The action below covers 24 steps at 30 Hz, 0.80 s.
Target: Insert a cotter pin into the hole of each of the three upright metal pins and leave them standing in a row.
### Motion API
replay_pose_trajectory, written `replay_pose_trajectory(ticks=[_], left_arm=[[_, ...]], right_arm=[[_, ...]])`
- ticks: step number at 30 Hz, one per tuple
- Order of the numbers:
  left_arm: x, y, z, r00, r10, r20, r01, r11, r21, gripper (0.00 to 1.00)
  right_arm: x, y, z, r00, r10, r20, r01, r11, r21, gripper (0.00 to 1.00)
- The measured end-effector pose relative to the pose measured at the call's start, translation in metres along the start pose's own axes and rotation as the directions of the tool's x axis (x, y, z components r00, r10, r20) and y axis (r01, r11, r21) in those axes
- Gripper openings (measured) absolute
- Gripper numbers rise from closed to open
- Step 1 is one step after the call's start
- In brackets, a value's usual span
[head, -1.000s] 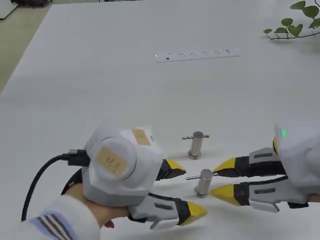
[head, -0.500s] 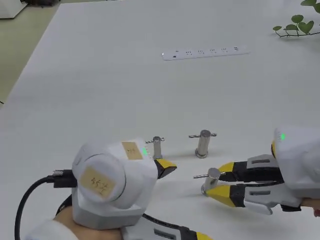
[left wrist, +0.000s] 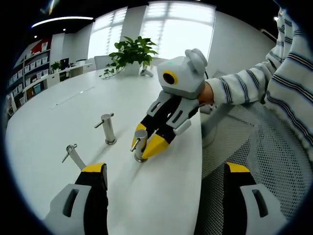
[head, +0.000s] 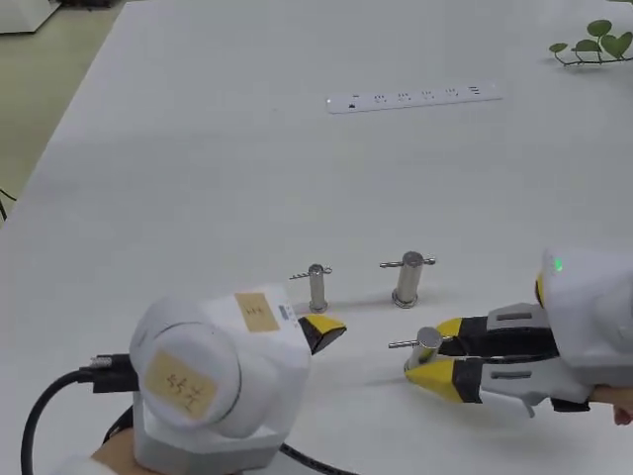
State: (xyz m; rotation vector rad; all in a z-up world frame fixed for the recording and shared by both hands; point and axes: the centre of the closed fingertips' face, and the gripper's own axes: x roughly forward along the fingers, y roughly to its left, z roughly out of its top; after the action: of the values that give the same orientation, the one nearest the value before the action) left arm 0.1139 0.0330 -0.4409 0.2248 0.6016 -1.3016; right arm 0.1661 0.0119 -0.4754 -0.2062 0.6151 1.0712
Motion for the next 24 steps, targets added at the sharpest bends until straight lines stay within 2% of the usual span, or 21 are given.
replay_pose_trajectory(ticks=[3,7,10,12,17,20,24], left_arm=[[0.000,-0.002,-0.002,0.9998,-0.001,-0.020,0.001,1.000,0.016,0.98],[-0.001,-0.003,0.001,1.0000,-0.002,-0.008,0.002,1.000,0.009,0.99],[-0.001,-0.002,0.000,0.9999,0.001,-0.012,-0.001,1.000,0.009,0.99],[-0.001,-0.002,-0.001,0.9999,0.003,-0.016,-0.003,1.000,0.007,0.99],[-0.002,-0.001,-0.006,0.9994,0.002,-0.033,-0.002,1.000,0.005,0.98],[-0.002,-0.001,-0.006,0.9995,0.008,-0.029,-0.008,1.000,0.003,0.98],[-0.004,0.001,-0.006,0.9996,0.015,-0.025,-0.015,1.000,-0.006,0.98]], right_arm=[[0.000,0.000,0.000,1.0000,0.003,0.000,-0.003,1.000,0.006,0.10],[-0.001,0.002,0.000,0.9999,0.006,0.011,-0.006,1.000,-0.012,0.10],[-0.001,0.003,0.001,0.9999,-0.001,0.013,0.002,0.997,-0.072,0.09],[-0.002,0.003,0.001,1.0000,-0.004,0.008,0.005,0.997,-0.083,0.08],[-0.003,0.000,0.001,1.0000,-0.008,-0.001,0.008,0.996,-0.092,0.08],[-0.007,0.001,0.001,0.9999,-0.005,-0.009,0.004,0.995,-0.099,0.08],[-0.015,-0.004,0.005,0.9998,-0.017,0.011,0.018,0.996,-0.089,0.08]])
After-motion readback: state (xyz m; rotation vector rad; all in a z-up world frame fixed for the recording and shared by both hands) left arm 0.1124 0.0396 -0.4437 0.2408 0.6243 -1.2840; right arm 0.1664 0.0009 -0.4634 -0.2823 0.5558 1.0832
